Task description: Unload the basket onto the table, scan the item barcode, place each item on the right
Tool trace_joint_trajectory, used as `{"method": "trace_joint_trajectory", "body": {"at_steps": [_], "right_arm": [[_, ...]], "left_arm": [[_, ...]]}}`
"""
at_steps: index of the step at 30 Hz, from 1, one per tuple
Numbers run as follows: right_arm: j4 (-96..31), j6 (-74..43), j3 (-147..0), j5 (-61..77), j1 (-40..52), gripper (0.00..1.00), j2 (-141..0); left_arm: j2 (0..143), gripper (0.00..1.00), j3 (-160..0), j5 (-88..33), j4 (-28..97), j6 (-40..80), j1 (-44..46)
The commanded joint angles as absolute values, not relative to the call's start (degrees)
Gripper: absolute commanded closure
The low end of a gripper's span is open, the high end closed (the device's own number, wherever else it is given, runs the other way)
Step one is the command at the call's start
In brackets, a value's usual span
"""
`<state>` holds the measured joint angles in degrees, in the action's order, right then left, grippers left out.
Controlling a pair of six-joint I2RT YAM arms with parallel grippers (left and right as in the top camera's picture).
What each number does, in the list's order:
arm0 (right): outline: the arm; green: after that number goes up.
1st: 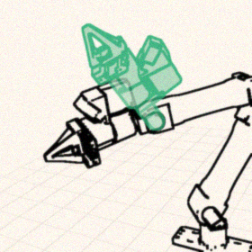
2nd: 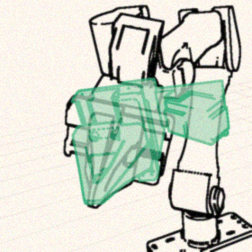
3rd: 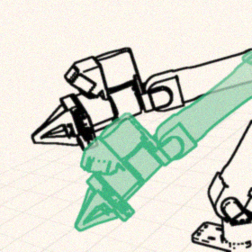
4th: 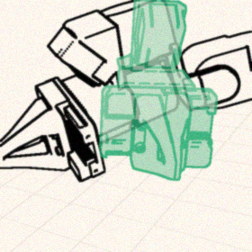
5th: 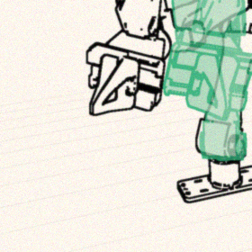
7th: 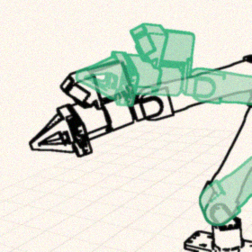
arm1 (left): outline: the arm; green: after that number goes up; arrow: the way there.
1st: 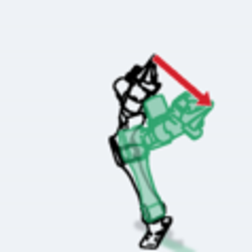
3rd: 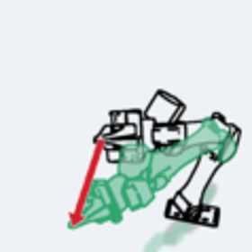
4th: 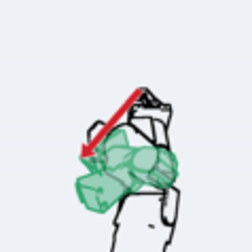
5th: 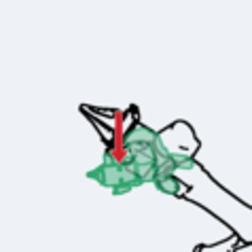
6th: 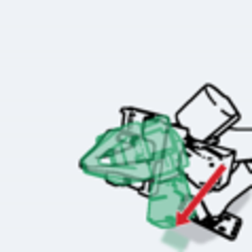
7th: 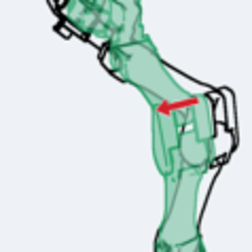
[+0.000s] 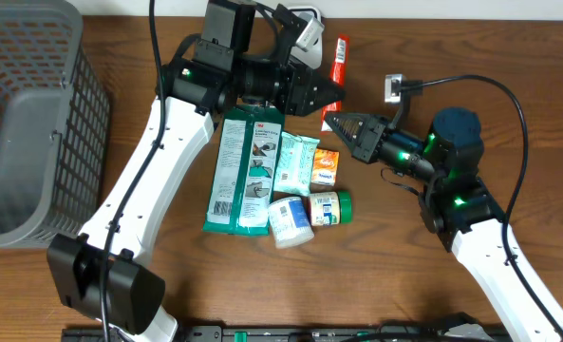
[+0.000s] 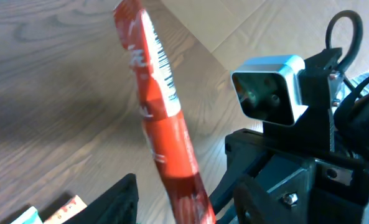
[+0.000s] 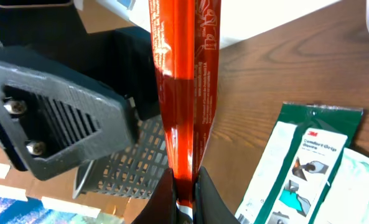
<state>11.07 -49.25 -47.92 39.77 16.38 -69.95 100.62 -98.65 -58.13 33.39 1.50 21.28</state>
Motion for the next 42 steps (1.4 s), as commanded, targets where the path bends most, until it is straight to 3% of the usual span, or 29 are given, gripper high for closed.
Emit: {"method": "trace_joint_trajectory", "body": {"at_steps": [1, 5, 13, 30, 35, 42], "right_arm": [[12.5, -49.8, -48.5, 39.0, 16.9, 0.99, -70.1], [14.0, -50.8, -48.5, 39.0, 16.9, 0.99, -70.1], [13.9, -50.8, -48.5, 38.1, 17.0, 0.99, -70.2], [13.9, -50.5, -48.5, 35.2, 18.7, 0.99, -70.5], [13.9, -50.6, -48.5, 34.9, 18.9, 0.99, -70.5], [14.0, -51.5, -48.5, 34.1, 18.8, 0.99, -70.5]], "left_arm": [[101.3, 0.51, -97.9, -58.3, 33.3, 1.3, 21.3], [101.3, 0.53, -97.9, -58.3, 33.3, 1.3, 21.3], [101.3, 0.74, -97.9, -58.3, 33.3, 1.3, 21.3], [101.3, 0.67, -97.9, -58.3, 33.3, 1.3, 21.3], [101.3, 0.74, -97.9, -58.2, 33.3, 1.3, 21.3], [101.3, 0.75, -97.9, -58.2, 33.3, 1.3, 21.3]]}}
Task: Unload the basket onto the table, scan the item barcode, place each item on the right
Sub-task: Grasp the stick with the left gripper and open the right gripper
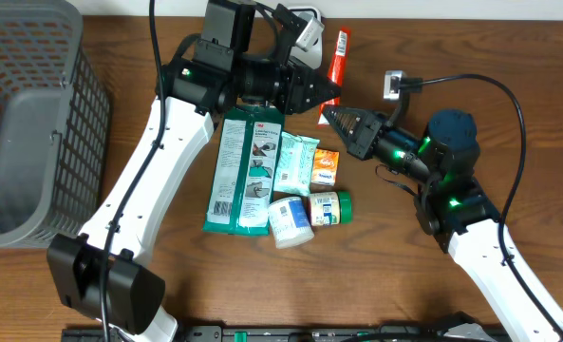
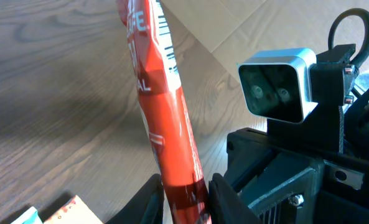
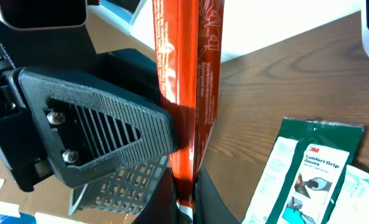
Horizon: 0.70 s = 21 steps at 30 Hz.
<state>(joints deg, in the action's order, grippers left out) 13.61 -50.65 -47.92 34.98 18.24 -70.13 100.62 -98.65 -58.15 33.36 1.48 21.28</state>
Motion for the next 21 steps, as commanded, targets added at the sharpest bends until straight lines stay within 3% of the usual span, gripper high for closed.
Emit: {"method": "trace_joint_trajectory", "body": {"at_steps": [1, 5, 8, 15, 21], "right_arm": [[14.0, -51.4, -48.5, 34.0, 18.8, 0.99, -70.5], [14.0, -51.4, -48.5, 33.6, 18.8, 0.96, -70.5], [14.0, -51.4, -48.5, 33.5, 18.8, 0.84, -70.5], [13.9, -48.7, -48.5, 33.5, 18.7, 0.67, -70.5], [13.9, -47.4, -48.5, 39.3, 14.0, 0.63, -70.5]], "left_arm": [[101.3, 0.79, -97.9, -58.2, 33.3, 1.3, 21.3], [101.3, 0.92, -97.9, -58.2, 33.3, 1.3, 21.3], [101.3, 0.92, -97.9, -57.8, 33.3, 1.3, 21.3], [101.3, 0.93, -97.9, -56.9, 33.4, 1.3, 21.2], [101.3, 0.93, -97.9, -55.8, 34.2, 1.3, 20.8]]}}
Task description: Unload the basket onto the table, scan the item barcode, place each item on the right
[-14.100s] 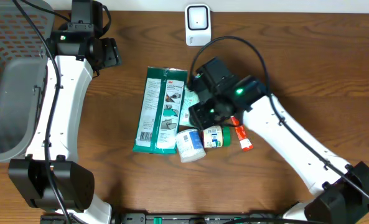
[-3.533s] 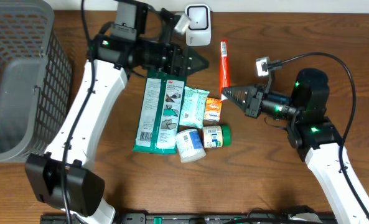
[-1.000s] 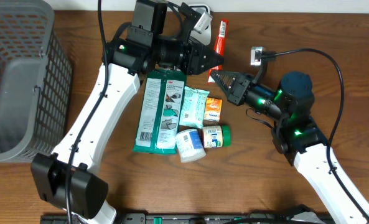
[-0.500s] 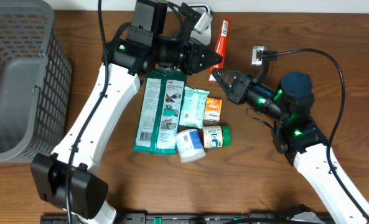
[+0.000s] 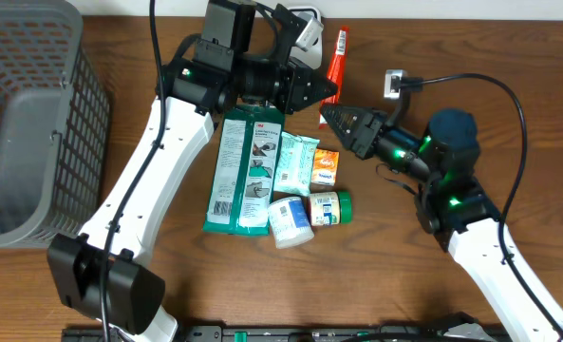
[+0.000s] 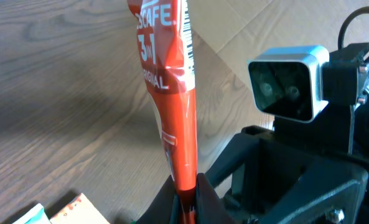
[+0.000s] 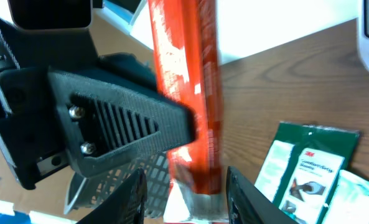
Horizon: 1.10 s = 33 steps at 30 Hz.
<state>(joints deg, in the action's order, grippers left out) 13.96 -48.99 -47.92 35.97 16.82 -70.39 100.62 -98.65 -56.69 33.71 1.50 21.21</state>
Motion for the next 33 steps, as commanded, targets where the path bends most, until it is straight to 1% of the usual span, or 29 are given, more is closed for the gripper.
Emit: {"method": "trace_joint_trajectory", "body": {"at_steps": [1, 5, 8, 13, 17, 19, 21, 22, 24, 26, 31, 33], "right_arm": [[13.9, -46.9, -48.5, 41.3, 12.7, 0.62, -70.5], [9.9, -45.2, -48.5, 48.3, 6.8, 0.62, -70.5], [2.3, -39.0, -48.5, 51.2, 2.8, 0.62, -70.5], [-11.6, -28.7, -48.5, 51.0, -2.6, 0.61, -70.5], [-19.4, -21.5, -48.5, 49.2, -7.7, 0.59, -70.5], [-22.6, -18.9, -48.5, 46.2, -9.8, 0.56, -70.5], [-25.7, -17.1, -48.5, 41.7, -11.7, 0.47, -70.5], [-26.9, -16.7, -48.5, 39.2, -12.4, 0.4, -70.5], [-29.4, -16.6, -48.5, 33.1, -13.3, 0.31, -70.5], [-31.4, -16.6, -48.5, 27.6, -13.6, 0.27, -70.5], [-36.0, -16.6, -48.5, 17.5, -13.6, 0.05, -70.5], [-36.9, -16.6, -48.5, 15.4, -13.6, 0.02, -70.5]], "left_arm": [[101.3, 0.92, -97.9, -54.9, 34.7, 1.2, 20.8], [101.3, 0.93, -97.9, -46.5, 38.4, 1.1, 20.8], [101.3, 0.93, -97.9, -40.8, 40.8, -0.2, 20.9], [101.3, 0.93, -97.9, -31.7, 43.8, -1.9, 20.9], [101.3, 0.93, -98.0, -31.7, 48.0, -4.4, 20.9], [101.3, 0.93, -98.0, -36.5, 51.3, -7.4, 20.8], [101.3, 0.93, -98.0, -44.7, 55.0, -11.9, 20.4], [101.3, 0.93, -98.0, -49.2, 57.0, -14.2, 20.1], [101.3, 0.93, -98.0, -54.1, 60.2, -16.1, 19.1], [101.3, 0.93, -98.0, -56.6, 63.0, -16.1, 17.6], [101.3, 0.93, -98.0, -67.8, 70.1, -19.7, 12.5], [101.3, 0.93, -98.0, -70.8, 73.5, -22.4, 11.1]]}}
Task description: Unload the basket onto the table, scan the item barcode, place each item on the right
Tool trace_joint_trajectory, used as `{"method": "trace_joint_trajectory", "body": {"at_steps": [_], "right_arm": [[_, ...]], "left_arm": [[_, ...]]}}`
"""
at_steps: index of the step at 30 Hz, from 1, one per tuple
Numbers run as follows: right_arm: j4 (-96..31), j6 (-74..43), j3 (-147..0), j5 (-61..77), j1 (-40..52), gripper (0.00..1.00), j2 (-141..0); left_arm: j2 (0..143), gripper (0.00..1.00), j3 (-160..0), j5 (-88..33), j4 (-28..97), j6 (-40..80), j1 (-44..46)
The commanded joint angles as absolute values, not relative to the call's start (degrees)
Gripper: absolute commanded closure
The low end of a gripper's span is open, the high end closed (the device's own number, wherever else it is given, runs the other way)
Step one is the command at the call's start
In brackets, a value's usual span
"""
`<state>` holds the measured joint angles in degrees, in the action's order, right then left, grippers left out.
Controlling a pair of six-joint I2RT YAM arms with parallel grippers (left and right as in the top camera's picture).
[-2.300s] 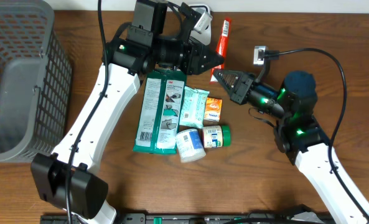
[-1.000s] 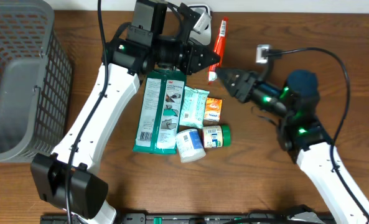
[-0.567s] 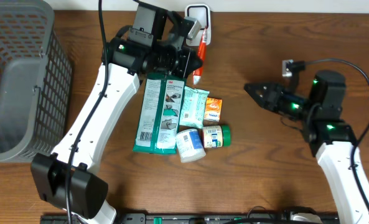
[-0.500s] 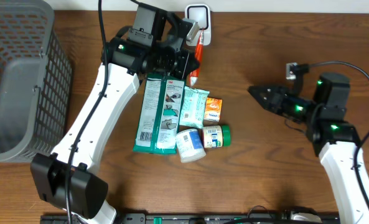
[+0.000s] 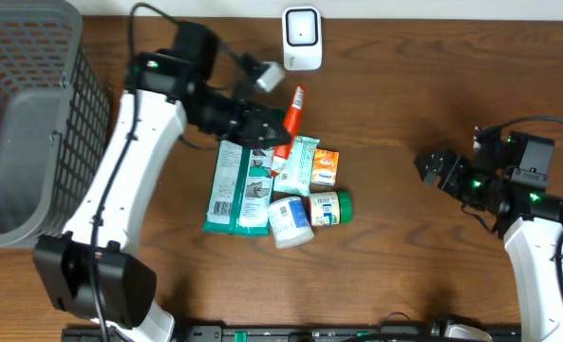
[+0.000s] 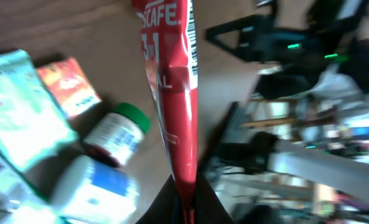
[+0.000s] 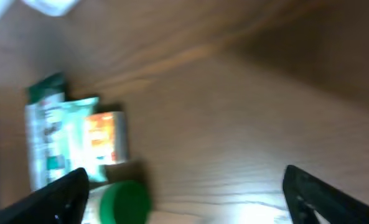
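A long red Nescafe 3-in-1 sachet is pinched at its lower end by my left gripper, above the pile of goods. In the left wrist view the sachet stands up from my shut left gripper, with a barcode strip along its right edge. The white scanner stands at the back edge, beyond the sachet. My right gripper hangs open and empty at the right side. Its dark fingertips stand wide apart over bare wood.
A grey mesh basket fills the left end. Below the sachet lie a green 3M pack, a teal pouch, an orange packet, a green-lidded jar and a white-and-blue tub.
My left arm has carried the sachet from beside the scanner to above the pile, still shut on it. My right arm has drawn back to the right side, open and empty.
At first my right gripper was shut on the sachet near the scanner, with the left one open beside it. Then the left jaws stood close around it. Then the left was shut on it and the right open. Now the left alone holds it.
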<state>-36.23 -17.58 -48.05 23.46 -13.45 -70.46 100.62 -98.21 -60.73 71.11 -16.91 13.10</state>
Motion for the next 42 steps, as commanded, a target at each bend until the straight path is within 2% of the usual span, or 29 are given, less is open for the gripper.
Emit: {"method": "trace_joint_trajectory", "body": {"at_steps": [1, 10, 21, 25, 29, 32, 35, 39, 42], "right_arm": [[-37.1, -16.6, -48.5, 14.7, -13.6, 0.01, -70.5], [-37.1, -16.6, -48.5, 13.5, -13.6, 0.01, -70.5], [-37.1, -16.6, -48.5, 13.5, -13.6, 0.01, -70.5], [-37.1, -16.6, -48.5, 13.5, -13.6, 0.01, -70.5], [-37.1, -16.6, -48.5, 13.6, -13.6, 0.01, -70.5], [-37.1, -16.6, -48.5, 13.5, -13.5, 0.01, -70.5], [-37.1, -16.6, -48.5, 13.5, -13.5, 0.01, -70.5], [-37.1, -16.6, -48.5, 13.5, -13.5, 0.01, -70.5], [-37.1, -16.6, -48.5, 13.5, -13.5, 0.01, -70.5]], "left_arm": [[101.3, 0.93, -98.0, -71.2, 75.4, -24.1, 10.8], [101.3, 0.93, -98.0, -70.9, 96.6, -49.7, 12.6], [101.2, 0.93, -97.9, -69.0, 96.1, -50.8, 12.6], [101.2, 0.93, -97.9, -61.6, 90.3, -50.3, 12.6], [101.2, 0.93, -97.9, -53.7, 79.7, -43.3, 12.6], [101.2, 0.93, -97.9, -45.8, 69.2, -32.0, 12.6], [101.1, 0.93, -98.0, -31.2, 58.8, -14.7, 12.6], [101.1, 0.93, -98.1, -23.8, 52.1, -15.9, 13.1], [101.1, 0.93, -98.1, -9.9, 48.6, -16.0, 15.2]]}}
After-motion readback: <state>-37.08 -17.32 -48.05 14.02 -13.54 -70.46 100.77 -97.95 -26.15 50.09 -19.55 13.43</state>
